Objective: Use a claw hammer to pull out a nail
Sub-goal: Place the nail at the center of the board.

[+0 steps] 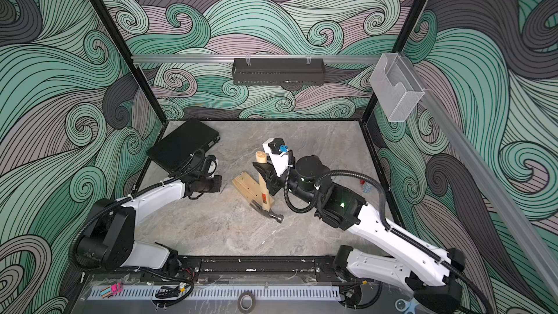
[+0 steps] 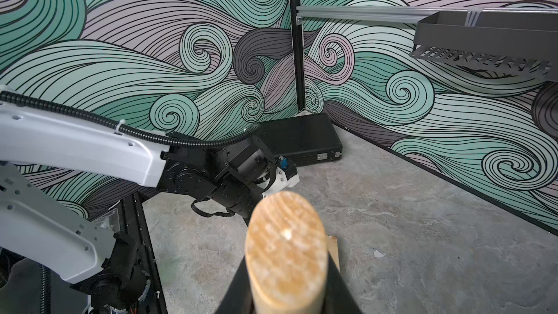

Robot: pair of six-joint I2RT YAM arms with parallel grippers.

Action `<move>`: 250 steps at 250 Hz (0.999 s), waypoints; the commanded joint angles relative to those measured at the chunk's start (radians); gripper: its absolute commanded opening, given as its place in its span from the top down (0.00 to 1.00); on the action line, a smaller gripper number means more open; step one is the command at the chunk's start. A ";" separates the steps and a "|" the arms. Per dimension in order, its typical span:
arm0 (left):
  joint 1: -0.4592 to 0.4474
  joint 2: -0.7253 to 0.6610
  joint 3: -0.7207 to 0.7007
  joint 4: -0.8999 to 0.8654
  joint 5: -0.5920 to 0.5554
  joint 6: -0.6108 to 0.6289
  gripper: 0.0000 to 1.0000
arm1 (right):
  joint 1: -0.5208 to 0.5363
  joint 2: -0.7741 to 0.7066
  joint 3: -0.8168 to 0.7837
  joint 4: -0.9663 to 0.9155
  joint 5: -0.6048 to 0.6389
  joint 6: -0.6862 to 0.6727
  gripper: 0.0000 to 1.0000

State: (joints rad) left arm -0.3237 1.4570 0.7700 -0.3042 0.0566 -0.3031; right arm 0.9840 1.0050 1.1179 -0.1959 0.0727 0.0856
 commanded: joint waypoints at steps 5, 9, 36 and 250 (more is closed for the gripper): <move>0.015 0.026 0.034 -0.059 0.034 -0.038 0.94 | 0.000 -0.013 0.061 0.110 0.017 0.005 1.00; 0.016 0.027 0.034 -0.058 0.034 -0.038 0.94 | -0.001 -0.011 0.061 0.108 0.017 0.005 1.00; 0.018 0.037 0.034 -0.056 0.029 -0.042 0.93 | -0.002 -0.004 0.057 0.110 0.018 0.005 1.00; 0.021 0.078 0.021 -0.062 0.012 -0.066 0.74 | -0.002 0.056 0.070 0.106 -0.009 -0.001 1.00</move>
State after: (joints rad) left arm -0.3088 1.5620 0.7704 -0.3222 0.0788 -0.3595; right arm 0.9833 1.0683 1.1179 -0.1997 0.0673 0.0856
